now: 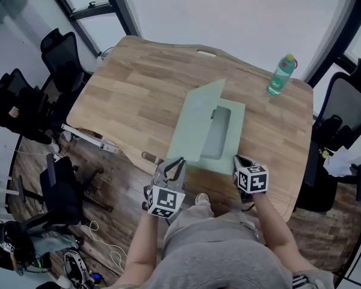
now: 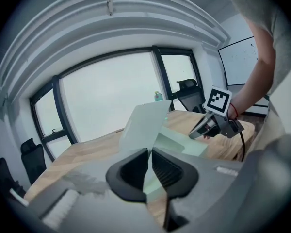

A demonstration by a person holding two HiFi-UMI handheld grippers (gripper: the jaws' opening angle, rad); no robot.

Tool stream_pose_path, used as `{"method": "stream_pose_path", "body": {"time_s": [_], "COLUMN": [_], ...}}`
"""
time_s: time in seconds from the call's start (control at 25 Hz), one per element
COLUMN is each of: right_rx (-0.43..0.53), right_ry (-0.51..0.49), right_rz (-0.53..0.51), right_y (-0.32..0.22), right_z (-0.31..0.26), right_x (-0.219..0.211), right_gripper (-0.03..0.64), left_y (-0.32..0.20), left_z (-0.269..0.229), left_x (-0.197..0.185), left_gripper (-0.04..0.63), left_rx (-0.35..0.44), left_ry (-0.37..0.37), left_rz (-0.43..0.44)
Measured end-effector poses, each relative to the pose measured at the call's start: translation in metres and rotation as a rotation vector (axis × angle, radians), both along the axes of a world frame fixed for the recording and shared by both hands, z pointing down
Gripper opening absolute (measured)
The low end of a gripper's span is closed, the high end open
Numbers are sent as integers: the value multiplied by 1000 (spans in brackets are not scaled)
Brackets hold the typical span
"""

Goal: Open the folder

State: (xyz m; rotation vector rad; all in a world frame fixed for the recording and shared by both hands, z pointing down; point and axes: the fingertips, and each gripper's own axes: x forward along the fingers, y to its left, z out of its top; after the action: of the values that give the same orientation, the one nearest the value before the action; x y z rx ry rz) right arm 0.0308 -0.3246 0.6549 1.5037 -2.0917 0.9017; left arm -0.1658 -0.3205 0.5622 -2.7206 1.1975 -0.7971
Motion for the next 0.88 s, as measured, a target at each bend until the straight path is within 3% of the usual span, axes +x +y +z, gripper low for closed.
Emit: {"method": "stream_pose_path", "body": {"time_s": [0.44,0.88], "right_rx": [-5,-26], "right_ry": [2,18], "right_rz": [2,19], "right_y": [0,1], "right_z": [1,0], "right_x": [0,0], "right_gripper": [5,5], "left_y": [-23,-56], "left_z": [-21,-3], "left_x": [-56,-139], "left_gripper": [12,21], "left_rx": [45,2], "left_ry": [48,132], "left_rz": [-201,-506]}}
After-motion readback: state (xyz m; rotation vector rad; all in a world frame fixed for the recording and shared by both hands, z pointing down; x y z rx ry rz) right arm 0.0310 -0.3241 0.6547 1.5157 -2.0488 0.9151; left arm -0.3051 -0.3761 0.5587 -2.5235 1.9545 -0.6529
